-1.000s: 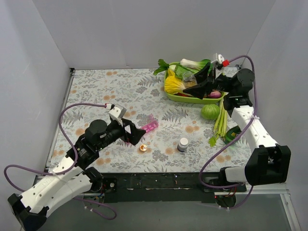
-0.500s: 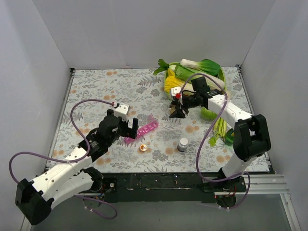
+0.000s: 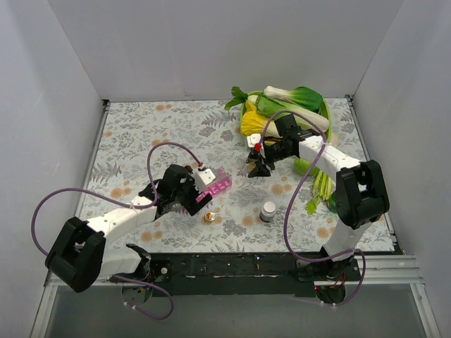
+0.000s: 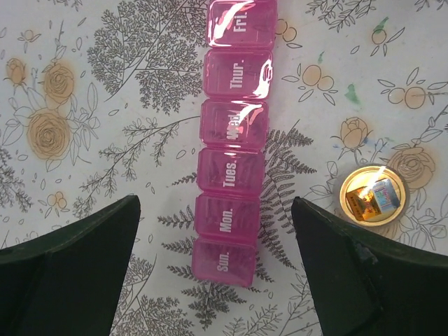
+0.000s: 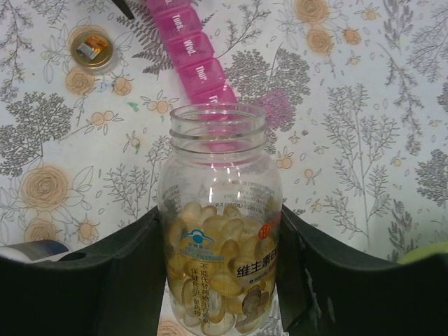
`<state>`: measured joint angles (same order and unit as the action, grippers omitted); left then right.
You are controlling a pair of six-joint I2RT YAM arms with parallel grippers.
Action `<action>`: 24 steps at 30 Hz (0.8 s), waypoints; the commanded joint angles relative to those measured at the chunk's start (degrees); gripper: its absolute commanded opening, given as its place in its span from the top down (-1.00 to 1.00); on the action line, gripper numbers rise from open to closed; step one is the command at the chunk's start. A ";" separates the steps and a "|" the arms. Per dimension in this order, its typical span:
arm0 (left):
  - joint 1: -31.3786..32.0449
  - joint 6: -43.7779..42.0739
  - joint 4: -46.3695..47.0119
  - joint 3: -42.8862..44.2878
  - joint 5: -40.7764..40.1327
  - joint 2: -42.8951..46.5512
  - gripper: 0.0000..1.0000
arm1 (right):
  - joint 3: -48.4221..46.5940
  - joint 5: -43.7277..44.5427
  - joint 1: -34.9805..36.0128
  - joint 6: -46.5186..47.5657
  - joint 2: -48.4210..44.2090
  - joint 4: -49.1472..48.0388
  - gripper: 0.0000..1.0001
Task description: Sort the pills into containers
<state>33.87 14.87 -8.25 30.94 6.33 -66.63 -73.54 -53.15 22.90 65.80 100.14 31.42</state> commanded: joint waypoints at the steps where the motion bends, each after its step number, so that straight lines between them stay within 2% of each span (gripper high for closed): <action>1: -1.61 -5.29 2.01 4.30 5.88 -4.64 -0.77 | 2.87 -3.19 0.04 1.61 -4.24 -0.66 0.89; 3: -1.61 -5.99 1.40 5.70 6.59 -7.54 -0.74 | 3.75 -3.46 0.13 1.61 -4.69 -1.18 0.88; 7: -1.70 -7.05 -0.97 7.99 7.47 -11.67 -0.55 | 5.24 -4.16 0.13 1.70 -5.74 -1.45 0.89; 11: -1.61 -9.77 -3.52 9.49 7.30 -13.70 -0.11 | 5.77 -4.42 0.04 2.05 -6.45 -1.27 0.89; 12: -1.70 -10.30 -3.87 9.49 6.95 -14.05 0.21 | 5.86 -4.51 -0.04 2.14 -6.71 -1.01 0.89; 13: -1.70 -11.52 -4.31 9.58 6.60 -14.14 0.30 | 5.95 -4.77 0.04 2.40 -6.88 -1.01 0.89; 16: -1.70 -13.28 -5.72 9.32 5.54 -13.79 0.37 | 6.04 -5.12 -0.04 3.45 -7.15 -0.04 0.89; 20: -1.61 -20.73 -7.65 8.88 5.80 -13.09 0.38 | 5.69 -5.04 -0.04 5.56 -7.15 1.80 0.89; 24: -2.66 -26.29 -12.40 10.36 9.75 -14.84 0.34 | 4.55 -4.60 -0.13 8.90 -6.45 5.40 0.89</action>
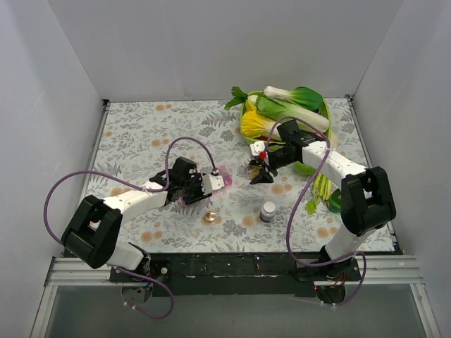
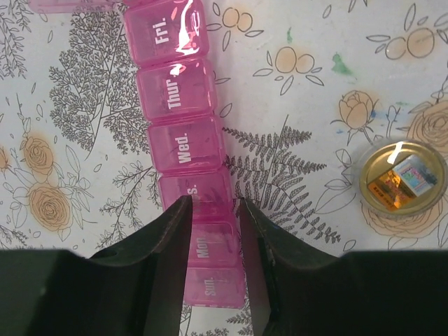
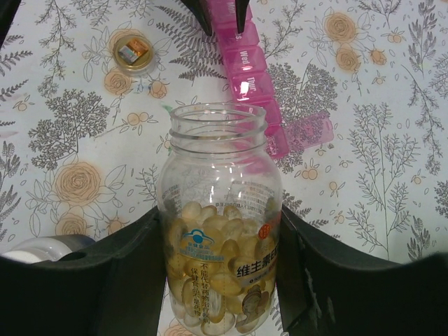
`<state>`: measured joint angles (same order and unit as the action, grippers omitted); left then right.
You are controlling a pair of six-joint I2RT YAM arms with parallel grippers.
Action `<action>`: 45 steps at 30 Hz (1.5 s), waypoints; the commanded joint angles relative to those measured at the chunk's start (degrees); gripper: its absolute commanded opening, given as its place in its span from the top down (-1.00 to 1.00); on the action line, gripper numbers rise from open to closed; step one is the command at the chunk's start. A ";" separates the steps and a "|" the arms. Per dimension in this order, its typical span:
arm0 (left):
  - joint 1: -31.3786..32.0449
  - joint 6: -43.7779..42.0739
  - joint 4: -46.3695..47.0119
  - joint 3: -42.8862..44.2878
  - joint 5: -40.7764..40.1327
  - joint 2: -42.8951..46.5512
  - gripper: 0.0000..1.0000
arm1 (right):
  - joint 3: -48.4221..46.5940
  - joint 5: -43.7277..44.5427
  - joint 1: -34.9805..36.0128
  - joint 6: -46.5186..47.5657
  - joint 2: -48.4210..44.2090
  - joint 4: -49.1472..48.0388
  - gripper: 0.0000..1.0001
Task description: Sort the pills into containers
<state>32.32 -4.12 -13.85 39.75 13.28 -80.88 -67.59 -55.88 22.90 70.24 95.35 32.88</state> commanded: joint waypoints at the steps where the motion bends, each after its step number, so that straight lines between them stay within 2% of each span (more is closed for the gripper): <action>1: -2.07 -8.18 -8.55 2.08 4.29 -1.29 0.33 | -1.40 -1.61 -0.04 4.99 -1.57 4.64 0.89; 6: -3.22 -7.84 -7.69 4.81 5.61 -2.45 0.22 | -1.23 -0.81 -0.04 7.63 -1.48 7.02 0.89; 9: -4.10 -7.22 -6.63 4.73 8.17 0.71 -0.05 | -0.79 -0.99 -0.22 8.07 -1.57 7.20 0.89; 12: -5.15 -7.57 -7.77 4.55 9.92 1.69 -0.22 | -0.35 -1.51 -0.31 8.07 -1.66 7.11 0.89; 19: -6.12 -5.72 -0.93 2.97 12.56 1.52 -0.56 | -0.17 -2.57 -0.66 7.20 -1.92 6.58 0.89; 23: -6.12 -5.72 -1.01 5.34 12.65 -4.44 -0.57 | 0.53 -3.01 -0.92 5.88 -2.54 5.53 0.89; 28: -6.04 -6.51 -1.62 8.06 12.21 -8.67 -0.52 | 0.97 -3.18 -1.19 5.52 -2.45 5.61 0.89; 32: -6.12 -7.83 -3.03 8.68 12.03 -9.56 -0.38 | 1.15 -3.36 -1.36 5.79 -2.28 6.23 0.89; 34: -6.04 -8.97 -4.08 8.16 12.21 -9.03 -0.23 | 1.15 -3.19 -1.36 6.22 -2.19 6.67 0.89; 35: -6.04 -9.58 -4.26 7.98 12.12 -8.77 -0.09 | 1.06 -3.01 -1.36 6.49 -2.01 6.93 0.89; 36: -6.12 -10.20 -4.17 7.54 11.95 -8.51 0.22 | 0.97 -2.84 -1.45 6.75 -1.92 7.28 0.89; 37: -6.04 -10.73 -4.35 6.58 11.95 -7.63 0.36 | 0.71 -2.75 -1.36 7.28 -1.58 7.98 0.89; 45: -5.51 -14.95 -3.47 1.65 14.14 -2.62 0.45 | -1.40 0.85 -0.75 11.15 0.54 12.47 0.89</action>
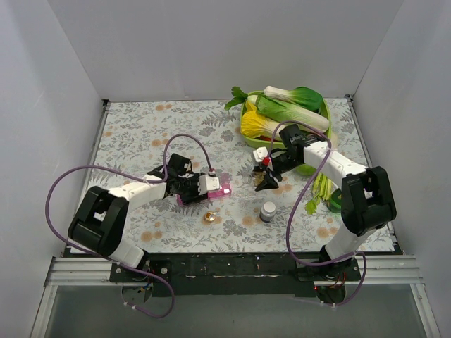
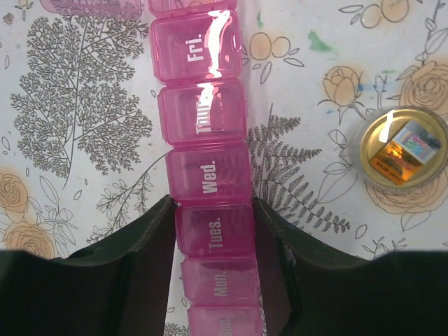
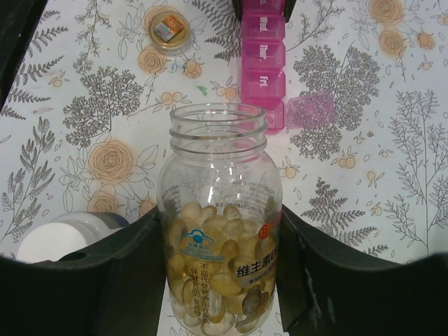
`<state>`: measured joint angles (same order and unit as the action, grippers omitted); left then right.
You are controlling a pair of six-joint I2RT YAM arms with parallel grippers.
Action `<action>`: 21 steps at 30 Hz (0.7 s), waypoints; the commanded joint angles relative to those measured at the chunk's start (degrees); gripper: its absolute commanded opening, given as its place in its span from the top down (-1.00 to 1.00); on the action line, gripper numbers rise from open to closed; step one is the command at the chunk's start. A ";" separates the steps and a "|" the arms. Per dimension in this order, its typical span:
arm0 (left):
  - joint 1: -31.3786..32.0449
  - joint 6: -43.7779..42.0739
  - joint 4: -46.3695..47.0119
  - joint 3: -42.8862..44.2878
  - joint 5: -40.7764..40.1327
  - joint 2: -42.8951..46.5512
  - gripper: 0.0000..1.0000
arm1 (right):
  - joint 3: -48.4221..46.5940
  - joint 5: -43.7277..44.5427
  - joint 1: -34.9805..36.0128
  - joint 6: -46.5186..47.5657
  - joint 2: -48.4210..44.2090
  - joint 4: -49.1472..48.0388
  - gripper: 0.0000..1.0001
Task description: Sort the pills into containers
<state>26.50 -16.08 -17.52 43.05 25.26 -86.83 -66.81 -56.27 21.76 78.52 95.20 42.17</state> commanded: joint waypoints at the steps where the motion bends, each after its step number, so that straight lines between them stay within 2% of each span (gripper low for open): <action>1: 0.39 -3.08 0.29 -1.74 2.25 3.24 0.45 | -1.93 2.56 0.56 2.95 0.78 3.18 0.89; 4: 0.39 -3.17 0.12 -0.95 2.25 2.45 0.42 | -1.75 4.76 1.62 2.43 0.52 2.56 0.89; 6: 0.39 -3.09 0.12 -0.42 2.34 2.71 0.31 | -1.84 5.73 2.41 1.38 0.52 1.95 0.89; 7: 0.39 -2.48 0.12 -0.33 2.34 2.98 0.18 | -1.92 7.13 2.76 0.76 0.60 1.34 0.89; 8: 0.39 -2.03 0.46 -0.42 1.56 3.41 -0.23 | -2.01 7.92 3.11 0.32 0.60 0.98 0.89; 11: 0.48 -0.37 2.22 -2.00 0.59 6.66 -0.35 | -2.97 9.69 4.34 -1.52 1.48 0.10 0.89; 13: 0.39 0.78 3.37 -2.88 0.50 9.73 -0.58 | -4.03 10.56 5.05 -2.92 2.53 0.54 0.89; 16: 0.39 3.32 3.46 -3.32 0.06 13.77 -0.73 | -6.14 11.97 6.01 -3.99 3.94 1.24 0.88; 18: 0.39 6.40 3.54 -3.67 -1.25 16.06 -0.79 | -7.63 13.46 7.15 -5.13 4.90 1.33 0.89; 19: 0.39 7.80 3.72 -3.93 -1.70 17.21 -0.93 | -8.16 15.38 7.59 -5.31 5.17 1.77 0.88; 21: 0.39 14.01 5.46 -4.72 -3.28 21.77 -0.95 | -9.82 17.41 8.91 -5.92 6.22 2.30 0.88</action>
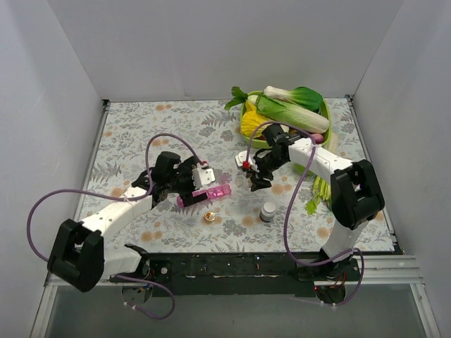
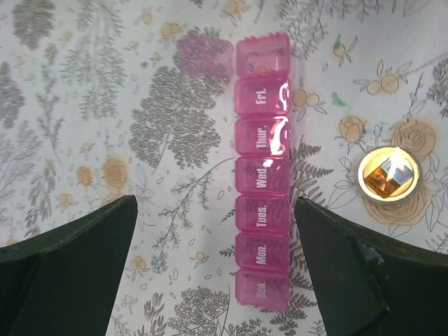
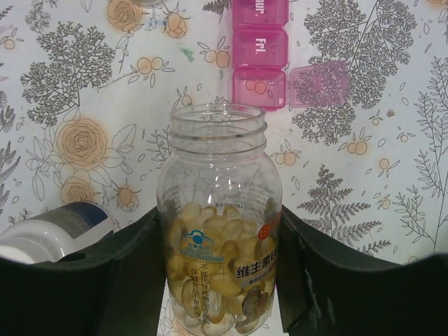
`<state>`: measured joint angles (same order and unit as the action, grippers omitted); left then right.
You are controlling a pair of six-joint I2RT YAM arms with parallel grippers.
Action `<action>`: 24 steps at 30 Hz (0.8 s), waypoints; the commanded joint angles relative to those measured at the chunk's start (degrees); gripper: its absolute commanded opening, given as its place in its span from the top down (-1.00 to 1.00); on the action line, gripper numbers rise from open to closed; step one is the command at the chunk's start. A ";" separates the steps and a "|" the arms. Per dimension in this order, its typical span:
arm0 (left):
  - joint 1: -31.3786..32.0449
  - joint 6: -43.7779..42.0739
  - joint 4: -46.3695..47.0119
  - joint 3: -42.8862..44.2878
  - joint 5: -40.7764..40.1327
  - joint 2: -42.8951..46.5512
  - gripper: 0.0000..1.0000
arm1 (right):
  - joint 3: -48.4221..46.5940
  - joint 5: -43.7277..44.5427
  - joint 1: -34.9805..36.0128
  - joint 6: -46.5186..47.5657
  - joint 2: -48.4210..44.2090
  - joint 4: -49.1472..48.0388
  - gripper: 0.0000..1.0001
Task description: Sort the pills into containers
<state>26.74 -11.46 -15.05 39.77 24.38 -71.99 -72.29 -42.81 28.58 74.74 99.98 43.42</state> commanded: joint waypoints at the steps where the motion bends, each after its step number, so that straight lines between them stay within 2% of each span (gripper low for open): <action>1: 0.15 11.01 3.79 -1.71 -3.97 8.86 -0.96 | -5.04 5.35 2.53 -2.14 1.88 1.40 0.88; 2: 0.24 14.68 4.67 -2.23 -5.21 12.01 -0.96 | -5.57 5.97 2.88 -2.14 2.23 2.36 0.88; 3: 0.07 22.29 7.72 -2.59 -6.96 13.78 -0.96 | -6.36 6.76 3.58 -2.32 3.02 2.72 0.89; 6: -0.02 34.72 12.39 -2.77 -18.89 17.83 -0.96 | -8.83 10.10 4.90 -2.58 4.51 3.95 0.88; 7: -0.02 42.59 13.28 -2.85 -23.54 18.37 -0.96 | -10.14 11.68 5.17 -2.67 4.87 4.48 0.88; 8: -0.02 44.84 13.12 -2.42 -32.29 18.81 -0.96 | -10.76 12.48 5.52 -2.67 5.22 4.92 0.88; 10: -0.11 48.88 11.71 -2.15 -37.37 19.34 -0.96 | -12.16 15.01 6.57 -2.67 6.45 7.02 0.88; 15: -0.11 49.87 14.43 -5.75 -40.46 22.58 -0.96 | -15.68 18.90 8.86 -3.02 8.99 10.19 0.89; 20: -0.11 49.52 14.70 -6.99 -47.31 25.31 -0.96 | -17.09 22.06 9.83 -4.42 10.67 11.16 0.90; 24: -0.11 49.52 14.70 -7.16 -47.23 26.11 -0.96 | -18.76 23.47 10.53 -5.74 11.98 11.25 0.90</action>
<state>26.70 36.97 -1.72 32.80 -19.14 -47.55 -87.35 -21.76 38.35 70.63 111.18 52.60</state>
